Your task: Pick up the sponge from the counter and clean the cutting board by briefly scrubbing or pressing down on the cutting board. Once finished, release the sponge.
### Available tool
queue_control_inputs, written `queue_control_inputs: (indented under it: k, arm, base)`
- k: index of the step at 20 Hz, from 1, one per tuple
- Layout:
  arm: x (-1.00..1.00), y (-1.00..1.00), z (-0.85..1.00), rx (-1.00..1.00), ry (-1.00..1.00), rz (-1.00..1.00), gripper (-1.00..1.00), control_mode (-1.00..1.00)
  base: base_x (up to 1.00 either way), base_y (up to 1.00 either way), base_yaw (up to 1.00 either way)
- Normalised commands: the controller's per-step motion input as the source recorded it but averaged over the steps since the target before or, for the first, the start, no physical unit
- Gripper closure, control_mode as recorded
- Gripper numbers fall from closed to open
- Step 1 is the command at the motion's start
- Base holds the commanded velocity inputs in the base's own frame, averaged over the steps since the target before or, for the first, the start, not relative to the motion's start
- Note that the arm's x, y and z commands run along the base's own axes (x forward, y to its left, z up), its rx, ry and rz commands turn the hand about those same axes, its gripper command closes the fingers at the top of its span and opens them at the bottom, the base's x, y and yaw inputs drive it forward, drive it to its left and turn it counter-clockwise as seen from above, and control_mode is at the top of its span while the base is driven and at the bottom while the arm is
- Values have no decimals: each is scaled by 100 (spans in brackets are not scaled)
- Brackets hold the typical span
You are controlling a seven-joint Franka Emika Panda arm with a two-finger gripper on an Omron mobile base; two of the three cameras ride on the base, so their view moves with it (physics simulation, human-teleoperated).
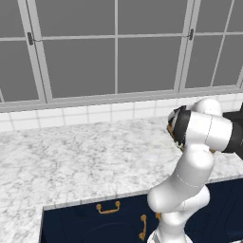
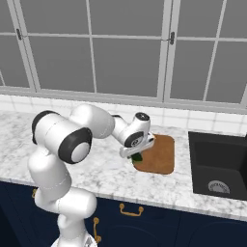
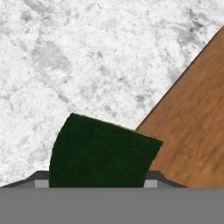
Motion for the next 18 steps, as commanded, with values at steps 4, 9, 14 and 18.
queue_control_inputs:
  k: [4,9,14,18]
  arm:
    - [7,-50,-36,8,-5,0,100,-100]
    - [11,-12,-51,3,-10,0,100,-100]
    - [-10,-1,-97,8,-28,-2,100,-100]
    - [-20,0,-100,7,-36,-3,100,-100]
  base:
    - [0,0,0]
    - [0,0,0]
    - [0,0,0]
    - [0,0,0]
